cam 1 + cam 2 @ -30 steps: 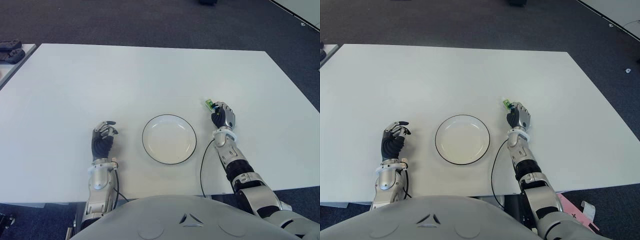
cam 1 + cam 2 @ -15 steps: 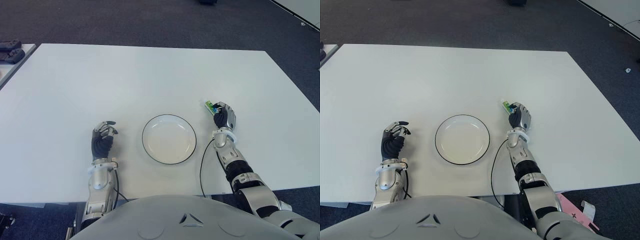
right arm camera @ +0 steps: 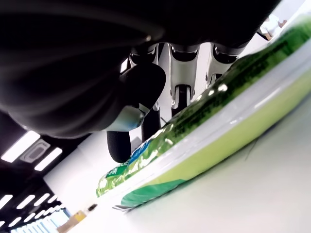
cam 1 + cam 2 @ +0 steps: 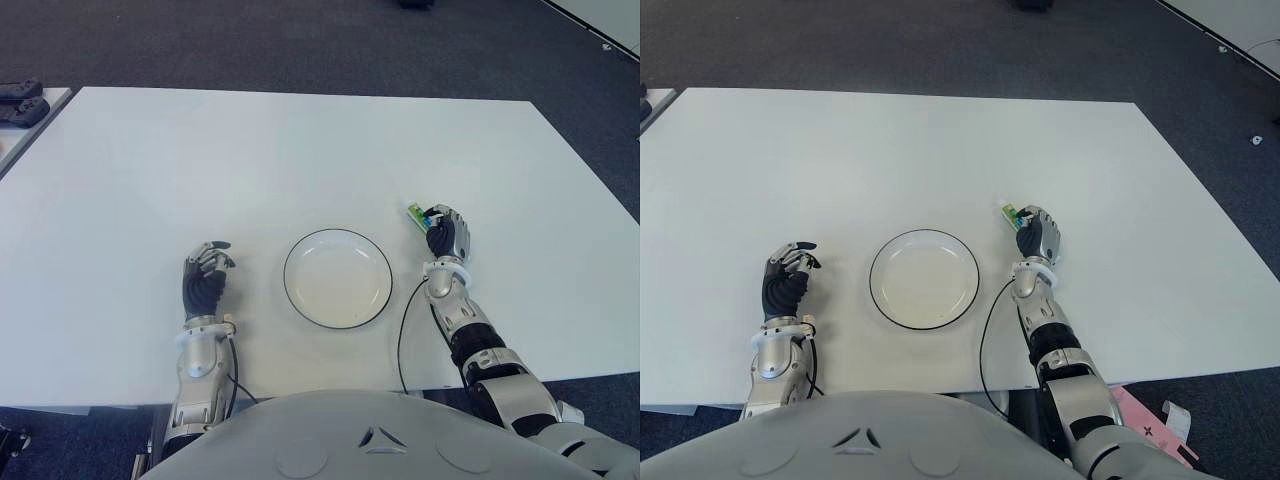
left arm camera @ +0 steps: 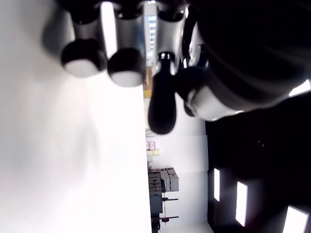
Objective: Put the toothpaste on the table into the plate.
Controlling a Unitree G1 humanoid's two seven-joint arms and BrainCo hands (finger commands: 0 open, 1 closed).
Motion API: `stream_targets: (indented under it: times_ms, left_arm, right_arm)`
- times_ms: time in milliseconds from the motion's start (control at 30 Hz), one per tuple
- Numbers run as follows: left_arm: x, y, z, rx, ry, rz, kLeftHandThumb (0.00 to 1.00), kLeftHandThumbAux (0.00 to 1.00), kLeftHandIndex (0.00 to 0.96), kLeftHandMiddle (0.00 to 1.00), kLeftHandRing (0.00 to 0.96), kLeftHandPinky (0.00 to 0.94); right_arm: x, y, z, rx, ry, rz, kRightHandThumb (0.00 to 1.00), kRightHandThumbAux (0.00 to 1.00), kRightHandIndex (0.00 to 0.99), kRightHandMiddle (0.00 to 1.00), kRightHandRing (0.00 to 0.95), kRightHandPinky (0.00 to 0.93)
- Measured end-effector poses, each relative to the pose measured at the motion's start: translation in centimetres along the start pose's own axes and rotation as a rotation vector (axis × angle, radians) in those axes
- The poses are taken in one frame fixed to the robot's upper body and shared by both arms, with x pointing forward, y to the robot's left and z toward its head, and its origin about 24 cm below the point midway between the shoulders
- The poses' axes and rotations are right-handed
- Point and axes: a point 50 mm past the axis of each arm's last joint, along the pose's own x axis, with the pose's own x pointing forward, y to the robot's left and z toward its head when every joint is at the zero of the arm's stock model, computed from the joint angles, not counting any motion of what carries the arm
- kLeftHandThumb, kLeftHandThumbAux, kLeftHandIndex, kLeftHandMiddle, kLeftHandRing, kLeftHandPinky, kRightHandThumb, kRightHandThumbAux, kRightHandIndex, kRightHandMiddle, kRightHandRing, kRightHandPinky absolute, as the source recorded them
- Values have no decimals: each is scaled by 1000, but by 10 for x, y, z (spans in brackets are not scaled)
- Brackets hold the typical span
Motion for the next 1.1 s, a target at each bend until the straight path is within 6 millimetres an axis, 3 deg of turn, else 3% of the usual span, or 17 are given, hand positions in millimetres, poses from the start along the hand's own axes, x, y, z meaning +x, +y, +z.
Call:
stream_targets:
  times_ms: [267,467,500,567,700,767,1100]
  left_arm:
    - [0,0,0,-2,-6,-1,706,715,440,887,884,875]
    - [1,0,0,-1,-4,0,705,716,440,885,884,877]
    - [1,0,0,-1,-3,0,704,716,439,885,883,875]
    - [1,0,0,0,-2,0,704,716,439,884,882,874]
    - [2,-1,1,-2,-3,-1,704,717,439,884,883,876]
    - [2,-1,1,-3,-5,0,703,717,439,884,885,878]
    - [3,-2,3,-6,-17,-2,702,717,439,888,887,877]
  right_arm:
    - [-1,2,3,22,-34,8,1000,661,448,436,480,522]
    - [-2,3,6,3,-62,9,961,667,459,398,460,463]
    - [-2,3,6,1,-66,10,873,681,444,348,392,416]
    - [-3,3,7,-5,-70,12,795,694,429,277,303,349]
    - [-7,-1,5,-38,-76,45,650,502,141,78,86,129]
    - [-10,-3,6,-62,-71,86,616,452,72,39,44,66]
    - [-11,-22,26,-181,-17,205,559,227,1,0,0,1]
